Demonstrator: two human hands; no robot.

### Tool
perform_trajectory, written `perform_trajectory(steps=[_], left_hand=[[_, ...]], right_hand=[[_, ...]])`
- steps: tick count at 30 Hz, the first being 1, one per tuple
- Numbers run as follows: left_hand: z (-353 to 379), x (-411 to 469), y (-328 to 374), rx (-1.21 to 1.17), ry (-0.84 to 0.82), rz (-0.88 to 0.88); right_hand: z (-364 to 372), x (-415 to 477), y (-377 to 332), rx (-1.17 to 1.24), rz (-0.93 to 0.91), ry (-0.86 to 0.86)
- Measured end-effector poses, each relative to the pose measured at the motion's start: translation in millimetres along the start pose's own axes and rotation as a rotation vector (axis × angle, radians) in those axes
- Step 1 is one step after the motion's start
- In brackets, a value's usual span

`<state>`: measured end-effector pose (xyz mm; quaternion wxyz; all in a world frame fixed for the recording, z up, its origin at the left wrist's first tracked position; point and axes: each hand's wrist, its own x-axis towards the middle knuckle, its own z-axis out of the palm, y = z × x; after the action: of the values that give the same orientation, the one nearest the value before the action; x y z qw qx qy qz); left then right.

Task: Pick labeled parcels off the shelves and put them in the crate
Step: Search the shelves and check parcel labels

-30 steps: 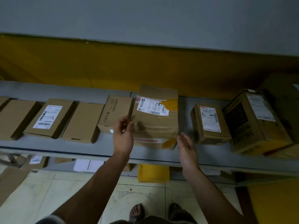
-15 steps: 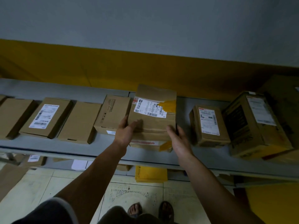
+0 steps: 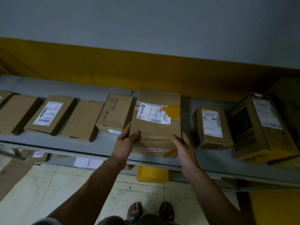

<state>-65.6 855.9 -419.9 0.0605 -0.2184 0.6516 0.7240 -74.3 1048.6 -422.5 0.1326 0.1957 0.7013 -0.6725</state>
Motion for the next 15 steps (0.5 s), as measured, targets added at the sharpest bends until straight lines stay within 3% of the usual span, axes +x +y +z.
perform_trajectory(steps=[15], left_hand=[[-5.1, -54.8, -22.3, -0.132, -0.076, 0.048]], right_hand=[[-20.5, -43.3, 20.7, 0.154, -0.150, -0.018]])
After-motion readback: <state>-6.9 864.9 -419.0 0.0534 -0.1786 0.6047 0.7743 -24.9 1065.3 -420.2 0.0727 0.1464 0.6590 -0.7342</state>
